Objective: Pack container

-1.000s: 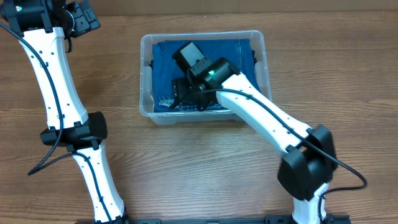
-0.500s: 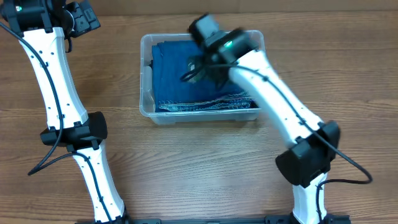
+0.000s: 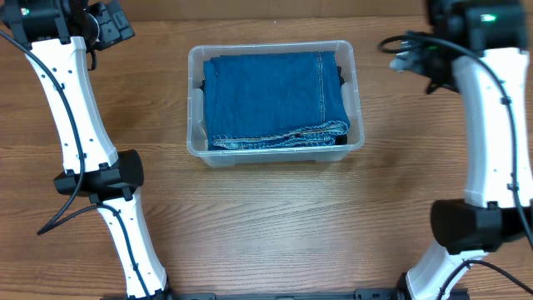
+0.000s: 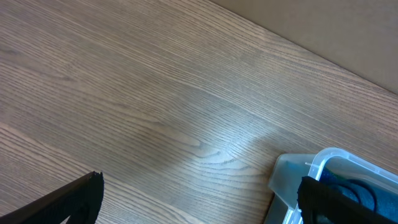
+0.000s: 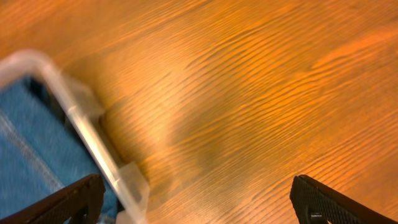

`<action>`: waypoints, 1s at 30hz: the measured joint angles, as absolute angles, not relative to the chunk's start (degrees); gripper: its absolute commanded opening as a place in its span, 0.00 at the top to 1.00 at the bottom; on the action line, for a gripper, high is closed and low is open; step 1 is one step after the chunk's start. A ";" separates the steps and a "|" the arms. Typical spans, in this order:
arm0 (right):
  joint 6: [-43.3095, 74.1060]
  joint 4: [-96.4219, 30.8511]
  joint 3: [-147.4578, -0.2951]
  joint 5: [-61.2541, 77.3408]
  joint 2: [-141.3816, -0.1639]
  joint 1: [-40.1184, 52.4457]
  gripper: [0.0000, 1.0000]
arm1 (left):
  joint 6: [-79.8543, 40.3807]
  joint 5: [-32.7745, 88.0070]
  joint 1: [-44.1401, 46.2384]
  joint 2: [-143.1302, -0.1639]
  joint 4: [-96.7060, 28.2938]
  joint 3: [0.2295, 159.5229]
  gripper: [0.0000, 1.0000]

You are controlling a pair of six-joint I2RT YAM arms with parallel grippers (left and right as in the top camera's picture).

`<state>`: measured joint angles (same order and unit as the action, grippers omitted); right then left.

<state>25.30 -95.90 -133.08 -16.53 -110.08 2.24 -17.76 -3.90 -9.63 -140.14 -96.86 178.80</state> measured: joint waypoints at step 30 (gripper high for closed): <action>12.19 -9.72 -15.35 4.71 -8.27 -4.51 0.00 | -17.76 -4.10 -9.63 -140.03 -96.82 178.80 0.00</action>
<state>12.19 -9.72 -15.35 4.71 -8.27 -4.51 -17.76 -4.10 -9.63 -140.03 -96.82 178.80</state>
